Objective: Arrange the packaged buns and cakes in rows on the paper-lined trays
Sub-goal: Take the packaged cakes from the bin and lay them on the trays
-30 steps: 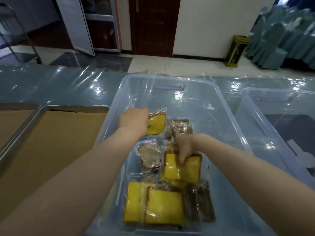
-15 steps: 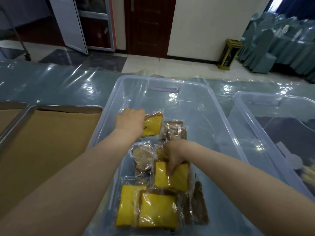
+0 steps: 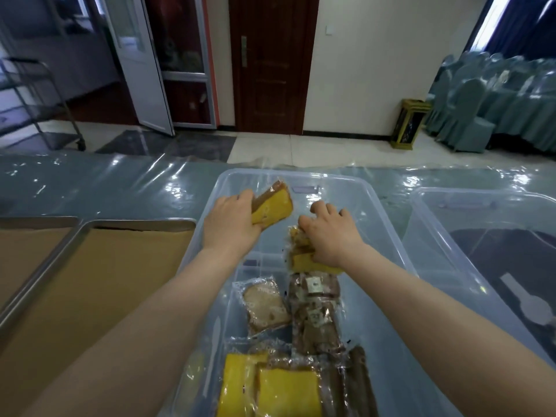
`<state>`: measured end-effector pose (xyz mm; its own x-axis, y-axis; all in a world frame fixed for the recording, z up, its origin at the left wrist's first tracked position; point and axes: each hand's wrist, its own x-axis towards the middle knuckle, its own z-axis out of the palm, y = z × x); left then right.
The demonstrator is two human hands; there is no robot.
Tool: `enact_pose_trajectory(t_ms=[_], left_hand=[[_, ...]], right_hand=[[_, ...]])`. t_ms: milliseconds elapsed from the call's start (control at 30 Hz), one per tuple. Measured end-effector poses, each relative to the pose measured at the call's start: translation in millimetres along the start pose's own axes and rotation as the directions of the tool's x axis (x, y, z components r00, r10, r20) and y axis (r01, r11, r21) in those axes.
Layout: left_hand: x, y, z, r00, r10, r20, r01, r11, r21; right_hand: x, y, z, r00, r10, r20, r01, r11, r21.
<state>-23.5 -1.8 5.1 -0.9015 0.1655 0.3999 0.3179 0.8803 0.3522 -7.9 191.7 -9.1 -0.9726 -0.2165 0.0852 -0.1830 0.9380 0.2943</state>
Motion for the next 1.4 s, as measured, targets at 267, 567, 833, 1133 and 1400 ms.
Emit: enact_pose_trajectory(t_ms=[267,567,833,1133,1400], left_hand=[[-9.6,-6.0,-74.6,0.936,-0.159,-0.314,-0.010,0.881,-0.474],[-64.2,-119.5,-164.6,0.827,-0.425,-0.369,0.071,0.729,-0.681],[-143.7,-282.0,-199.6,0.732,-0.649,-0.205,0.254,0.540,-0.802],[-196.0,-385.8,-153.6,0.717,-0.682,0.146,0.495,0.349,-0.796],[-235.8,-418.5,-91.5,0.641,-0.640,0.424,0.730,0.337,-0.595]], right_hand=[[-7.9,-3.6,-47.7,0.922,0.139,-0.362,-0.009,0.941,0.337],[4.5,-101.6,-136.8,0.823,0.231,-0.518,0.174,0.767,0.618],[35.2,-271.5,-171.7,0.941,0.168,-0.294,0.220,0.358,0.907],[28.6,-368.1,-109.7,0.992,0.128,0.000,-0.069,0.535,0.842],[14.4,-421.2,-18.1,0.869,0.202,0.453,-0.460,-0.012,0.888]])
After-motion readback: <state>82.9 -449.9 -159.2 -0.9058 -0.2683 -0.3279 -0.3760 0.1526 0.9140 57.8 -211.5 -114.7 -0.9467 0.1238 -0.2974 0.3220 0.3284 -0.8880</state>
